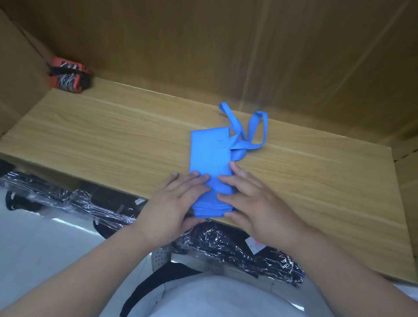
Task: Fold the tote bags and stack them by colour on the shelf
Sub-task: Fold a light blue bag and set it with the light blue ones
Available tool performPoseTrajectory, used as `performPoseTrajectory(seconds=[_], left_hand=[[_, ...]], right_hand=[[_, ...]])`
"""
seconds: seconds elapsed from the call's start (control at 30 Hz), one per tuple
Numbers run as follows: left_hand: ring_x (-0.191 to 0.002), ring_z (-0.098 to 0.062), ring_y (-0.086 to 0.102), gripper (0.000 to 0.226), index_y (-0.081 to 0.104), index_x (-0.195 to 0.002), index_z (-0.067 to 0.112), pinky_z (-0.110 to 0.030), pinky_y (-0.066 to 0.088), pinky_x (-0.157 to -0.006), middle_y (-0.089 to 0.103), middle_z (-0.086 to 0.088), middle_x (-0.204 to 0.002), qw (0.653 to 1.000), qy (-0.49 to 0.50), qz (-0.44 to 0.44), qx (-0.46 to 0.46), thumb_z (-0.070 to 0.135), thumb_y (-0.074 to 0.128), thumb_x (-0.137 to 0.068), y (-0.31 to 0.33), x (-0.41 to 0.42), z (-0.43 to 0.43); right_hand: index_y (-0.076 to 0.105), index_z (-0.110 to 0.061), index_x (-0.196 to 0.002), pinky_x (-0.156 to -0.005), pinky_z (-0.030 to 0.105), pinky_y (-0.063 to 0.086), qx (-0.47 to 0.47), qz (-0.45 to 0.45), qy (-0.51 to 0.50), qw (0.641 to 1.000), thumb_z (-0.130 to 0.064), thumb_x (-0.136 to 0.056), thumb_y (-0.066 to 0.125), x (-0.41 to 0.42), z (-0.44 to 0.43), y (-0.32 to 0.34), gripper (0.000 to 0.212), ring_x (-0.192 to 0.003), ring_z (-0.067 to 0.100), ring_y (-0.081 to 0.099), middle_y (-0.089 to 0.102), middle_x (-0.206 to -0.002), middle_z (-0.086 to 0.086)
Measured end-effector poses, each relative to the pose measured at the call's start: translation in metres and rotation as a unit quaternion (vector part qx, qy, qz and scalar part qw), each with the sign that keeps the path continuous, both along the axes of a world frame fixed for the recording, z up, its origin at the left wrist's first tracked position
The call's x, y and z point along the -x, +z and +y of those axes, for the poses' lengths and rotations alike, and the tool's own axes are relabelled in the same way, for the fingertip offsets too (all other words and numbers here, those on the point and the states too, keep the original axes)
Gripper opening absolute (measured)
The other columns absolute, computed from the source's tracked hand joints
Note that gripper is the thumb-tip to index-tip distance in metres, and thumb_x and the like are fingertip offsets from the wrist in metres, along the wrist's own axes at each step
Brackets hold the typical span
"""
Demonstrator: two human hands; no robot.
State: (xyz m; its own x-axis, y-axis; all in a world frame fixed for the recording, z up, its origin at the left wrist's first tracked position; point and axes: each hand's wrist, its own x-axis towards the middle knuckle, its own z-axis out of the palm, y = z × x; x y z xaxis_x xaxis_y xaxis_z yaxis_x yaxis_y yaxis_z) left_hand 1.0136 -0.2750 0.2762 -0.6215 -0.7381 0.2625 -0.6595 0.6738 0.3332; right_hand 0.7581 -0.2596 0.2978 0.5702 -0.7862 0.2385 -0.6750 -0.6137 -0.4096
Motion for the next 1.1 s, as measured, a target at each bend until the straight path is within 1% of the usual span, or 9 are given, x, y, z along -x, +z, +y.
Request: performPoseTrajectory(seconds=[0.17,0.27,0.37,0.5,0.67,0.77,0.9,1.0,1.1], left_hand=[[-0.129,-0.022,0.057,0.046,0.047,-0.119,0.021,-0.046,0.038,-0.108,0.059,0.000,-0.142,0.999,0.004,0.050,-0.011,0.053,0.059,-0.089,0.004,-0.003,0.004],[-0.115,-0.022,0.060,0.041,0.048,-0.117,0.021,-0.037,0.038,-0.101,0.062,0.001,-0.138,0.996,0.011,0.074,-0.045,0.050,0.058,-0.090,0.014,-0.002,0.003],[-0.115,-0.017,0.057,0.037,0.048,-0.121,0.026,-0.029,0.038,-0.099,0.064,0.005,-0.134,0.990,0.023,0.096,-0.099,0.048,0.054,-0.093,0.027,-0.003,0.001],[-0.097,-0.013,0.057,0.051,0.048,-0.128,0.017,-0.029,0.041,-0.080,0.066,0.004,-0.108,0.980,0.046,0.086,-0.176,0.054,0.038,-0.094,0.042,-0.003,-0.002],[-0.082,-0.007,0.056,0.027,0.039,-0.120,0.034,-0.028,0.042,-0.074,0.062,0.007,-0.091,0.953,0.102,0.156,-0.239,0.044,0.041,-0.096,0.047,0.002,-0.006],[-0.093,-0.006,0.056,0.030,0.049,-0.119,0.026,-0.026,0.044,-0.083,0.061,0.009,-0.102,0.953,0.121,0.185,-0.209,0.045,0.043,-0.096,0.043,0.009,-0.016],[-0.113,-0.012,0.057,0.038,0.054,-0.117,0.018,-0.024,0.041,-0.098,0.061,0.002,-0.127,0.961,0.108,0.175,-0.185,0.047,0.040,-0.096,0.041,0.013,-0.027],[-0.085,-0.009,0.062,0.026,0.049,-0.110,0.031,-0.031,0.046,-0.078,0.070,0.004,-0.102,0.955,0.132,0.162,-0.211,0.051,0.042,-0.095,0.044,0.013,-0.037],[-0.073,-0.009,0.056,0.018,0.051,-0.102,0.029,-0.031,0.041,-0.064,0.061,0.005,-0.076,0.948,0.159,0.174,-0.214,0.044,0.045,-0.094,0.047,0.017,-0.046]], right_hand=[[0.058,-0.018,-0.137,-0.118,0.032,0.033,-0.081,-0.035,-0.017,0.996,-0.055,-0.097,0.050,-0.005,0.010,0.002,0.056,-0.144,0.011,0.040,0.050,-0.152,0.001],[0.031,-0.033,-0.154,-0.112,0.024,0.036,-0.151,0.011,-0.029,0.988,-0.080,-0.075,0.058,-0.003,0.011,0.015,0.095,-0.139,0.012,0.044,0.047,-0.154,-0.004],[0.012,-0.044,-0.153,-0.102,0.032,0.046,-0.144,0.080,-0.040,0.986,-0.071,-0.074,0.069,-0.005,0.004,0.022,0.101,-0.130,0.020,0.052,0.050,-0.150,-0.003],[0.037,-0.032,-0.140,-0.076,0.038,0.054,-0.037,0.037,-0.049,0.997,-0.064,-0.090,0.047,-0.009,-0.007,0.028,0.061,-0.095,0.028,0.066,0.071,-0.111,0.003],[0.051,-0.025,-0.129,-0.072,0.031,0.043,-0.144,-0.053,-0.101,0.983,-0.054,-0.096,0.054,-0.020,-0.013,0.032,0.044,-0.076,0.008,0.052,0.055,-0.079,-0.016],[0.057,-0.018,-0.128,-0.076,0.019,0.034,-0.137,-0.107,-0.122,0.977,-0.047,-0.098,0.053,-0.023,-0.015,0.030,0.043,-0.080,-0.008,0.047,0.050,-0.093,-0.024],[0.059,-0.020,-0.111,-0.080,0.033,0.047,-0.088,-0.005,-0.139,0.986,-0.059,-0.095,0.038,-0.022,-0.022,0.037,0.047,-0.100,0.012,0.061,0.049,-0.146,-0.010],[0.061,-0.017,-0.114,-0.080,0.039,0.049,-0.066,0.086,-0.152,0.982,-0.065,-0.093,0.027,-0.022,-0.030,0.044,0.063,-0.103,0.025,0.060,0.068,-0.118,0.000],[0.058,-0.019,-0.113,-0.068,0.036,0.038,-0.072,0.105,-0.183,0.975,-0.068,-0.092,0.026,-0.026,-0.041,0.047,0.062,-0.089,0.025,0.055,0.056,-0.085,0.002]])
